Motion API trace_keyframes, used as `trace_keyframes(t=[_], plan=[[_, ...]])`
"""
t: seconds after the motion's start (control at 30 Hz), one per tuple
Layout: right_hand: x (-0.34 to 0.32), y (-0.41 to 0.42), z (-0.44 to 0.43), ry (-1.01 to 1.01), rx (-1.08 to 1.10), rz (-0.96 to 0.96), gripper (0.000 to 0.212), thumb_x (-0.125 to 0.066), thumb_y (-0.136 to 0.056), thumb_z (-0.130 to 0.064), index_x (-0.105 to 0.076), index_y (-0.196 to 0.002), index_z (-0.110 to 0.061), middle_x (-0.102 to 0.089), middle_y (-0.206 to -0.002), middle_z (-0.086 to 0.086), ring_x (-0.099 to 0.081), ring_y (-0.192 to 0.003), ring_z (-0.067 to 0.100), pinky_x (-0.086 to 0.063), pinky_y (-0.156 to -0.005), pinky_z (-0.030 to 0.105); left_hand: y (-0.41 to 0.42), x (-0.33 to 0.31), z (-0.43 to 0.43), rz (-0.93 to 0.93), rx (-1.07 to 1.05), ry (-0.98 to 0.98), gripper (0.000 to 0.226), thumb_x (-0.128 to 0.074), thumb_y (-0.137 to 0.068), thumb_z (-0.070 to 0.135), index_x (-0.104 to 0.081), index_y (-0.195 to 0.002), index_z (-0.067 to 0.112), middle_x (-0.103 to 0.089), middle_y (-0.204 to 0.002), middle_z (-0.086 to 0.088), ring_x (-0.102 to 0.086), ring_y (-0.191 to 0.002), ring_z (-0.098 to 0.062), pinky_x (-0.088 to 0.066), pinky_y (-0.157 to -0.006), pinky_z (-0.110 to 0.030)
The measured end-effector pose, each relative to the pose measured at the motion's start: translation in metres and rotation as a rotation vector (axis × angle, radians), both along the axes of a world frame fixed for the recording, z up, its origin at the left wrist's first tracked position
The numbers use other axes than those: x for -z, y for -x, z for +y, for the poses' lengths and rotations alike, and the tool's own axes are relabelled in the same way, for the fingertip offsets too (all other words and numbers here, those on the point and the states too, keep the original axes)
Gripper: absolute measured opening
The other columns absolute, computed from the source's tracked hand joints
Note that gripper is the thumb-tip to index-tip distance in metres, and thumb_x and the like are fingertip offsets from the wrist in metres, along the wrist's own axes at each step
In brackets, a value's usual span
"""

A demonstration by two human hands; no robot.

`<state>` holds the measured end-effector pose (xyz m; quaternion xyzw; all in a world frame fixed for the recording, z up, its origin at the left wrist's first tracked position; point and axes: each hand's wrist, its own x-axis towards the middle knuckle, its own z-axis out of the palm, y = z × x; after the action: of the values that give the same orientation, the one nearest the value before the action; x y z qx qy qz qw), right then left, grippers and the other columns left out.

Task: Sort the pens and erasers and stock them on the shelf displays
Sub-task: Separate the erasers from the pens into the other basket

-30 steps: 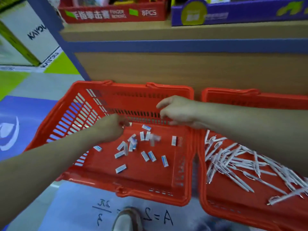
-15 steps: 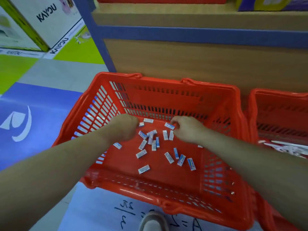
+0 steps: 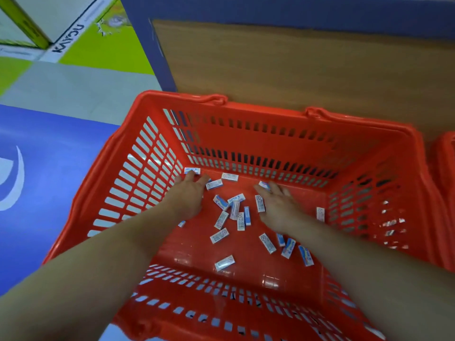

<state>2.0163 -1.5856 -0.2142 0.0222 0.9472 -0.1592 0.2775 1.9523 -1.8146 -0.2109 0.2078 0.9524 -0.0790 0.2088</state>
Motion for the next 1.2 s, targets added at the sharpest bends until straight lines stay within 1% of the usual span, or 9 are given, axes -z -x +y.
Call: trace_keyframes(t=[0.17, 0.27, 0.4, 0.5, 0.57, 0.67, 0.77, 0.93, 1.2], plan=[[0.002, -0.004, -0.009, -0.060, -0.052, 0.121, 0.065, -0.054, -0.084, -0.001, -0.038, -0.139, -0.031, -0.030, -0.138, 0.004, -0.037, -0.119, 0.031, -0.045, -0.094, 0.037, 0.003, 0.004, -0.008, -0.129, -0.048, -0.056, 0.067, -0.071, -0.075, 0.023, -0.039, -0.134, 0.020, -0.042, -0.131, -0.013, -0.056, -0.108, -0.033, -0.049, -0.091, -0.041], [0.005, -0.009, -0.009, 0.064, 0.056, 0.097, 0.062, -0.063, -0.077, -0.001, -0.047, -0.130, -0.030, -0.034, -0.128, 0.004, -0.049, -0.108, 0.028, -0.047, -0.088, 0.033, 0.001, 0.000, -0.008, -0.174, 0.015, -0.003, 0.066, -0.073, -0.074, 0.022, -0.042, -0.131, 0.021, -0.041, -0.129, -0.012, -0.057, -0.106, -0.033, -0.050, -0.088, -0.040], [0.008, -0.013, -0.006, 0.279, 0.314, 0.057, 0.059, -0.070, -0.069, 0.001, -0.056, -0.121, -0.022, -0.047, -0.117, 0.005, -0.058, -0.096, 0.025, -0.048, -0.075, 0.026, 0.000, -0.012, -0.003, -0.157, 0.047, -0.023, 0.038, -0.065, -0.076, 0.016, -0.058, -0.114, 0.020, -0.057, -0.117, -0.005, -0.057, -0.102, -0.022, -0.043, -0.075, -0.028], [0.000, -0.013, -0.004, 0.523, 0.619, -0.035, 0.058, -0.066, -0.072, 0.008, -0.058, -0.123, -0.018, -0.066, -0.100, 0.009, -0.062, -0.073, 0.022, -0.049, -0.060, 0.027, 0.003, -0.025, -0.002, -0.325, -0.225, -0.213, 0.032, -0.068, -0.075, 0.018, -0.068, -0.107, 0.019, -0.067, -0.093, 0.006, -0.059, -0.078, -0.009, -0.042, -0.064, -0.019], [-0.012, -0.012, -0.003, 0.773, 0.836, -0.160, 0.050, -0.061, -0.077, 0.011, -0.059, -0.120, -0.015, -0.061, -0.078, 0.007, -0.055, -0.059, 0.016, -0.049, -0.057, 0.027, 0.004, -0.037, 0.000, -0.535, -0.510, -0.403, 0.026, -0.066, -0.076, 0.013, -0.072, -0.102, 0.014, -0.062, -0.067, 0.005, -0.051, -0.055, -0.008, -0.037, -0.051, -0.017], [-0.034, -0.009, 0.000, 1.147, 1.065, -0.356, 0.038, -0.049, -0.078, 0.013, -0.063, -0.103, -0.011, -0.053, -0.075, 0.006, -0.049, -0.061, 0.012, -0.047, -0.056, 0.025, 0.003, -0.058, 0.007, -0.799, -0.865, -0.681, 0.025, -0.058, -0.081, 0.016, -0.071, -0.102, 0.011, -0.065, -0.076, -0.004, -0.050, -0.058, -0.013, -0.031, -0.051, -0.020], [-0.055, -0.007, 0.002, 1.444, 1.040, -0.507, 0.037, -0.042, -0.062, 0.009, -0.061, -0.088, -0.010, -0.053, -0.077, 0.006, -0.049, -0.064, 0.013, -0.040, -0.051, 0.021, -0.003, -0.082, 0.023, -0.927, -1.018, -1.016, 0.017, -0.052, -0.088, 0.019, -0.067, -0.095, 0.015, -0.067, -0.079, -0.006, -0.055, -0.059, -0.015, -0.036, -0.051, -0.021], [-0.097, -0.003, -0.001, 1.828, 0.904, -0.505, 0.043, -0.052, -0.047, 0.000, -0.068, -0.086, -0.009, -0.058, -0.082, 0.011, -0.052, -0.067, 0.015, -0.041, -0.047, 0.018, -0.022, -0.112, 0.067, -0.859, -0.954, -1.219, 0.025, -0.060, -0.088, 0.042, -0.063, -0.083, 0.017, -0.063, -0.066, 0.000, -0.053, -0.053, -0.012, -0.042, -0.050, -0.020], [-0.138, -0.014, 0.027, 1.983, 0.750, -0.495, 0.052, -0.059, -0.042, -0.002, -0.061, -0.094, -0.010, -0.050, -0.077, 0.010, -0.041, -0.054, 0.012, -0.031, -0.034, 0.014, -0.050, -0.138, 0.103, -0.690, -0.804, -1.467, 0.023, -0.065, -0.075, 0.038, -0.063, -0.072, 0.015, -0.060, -0.060, 0.004, -0.039, -0.041, -0.005, -0.027, -0.038, -0.014]])
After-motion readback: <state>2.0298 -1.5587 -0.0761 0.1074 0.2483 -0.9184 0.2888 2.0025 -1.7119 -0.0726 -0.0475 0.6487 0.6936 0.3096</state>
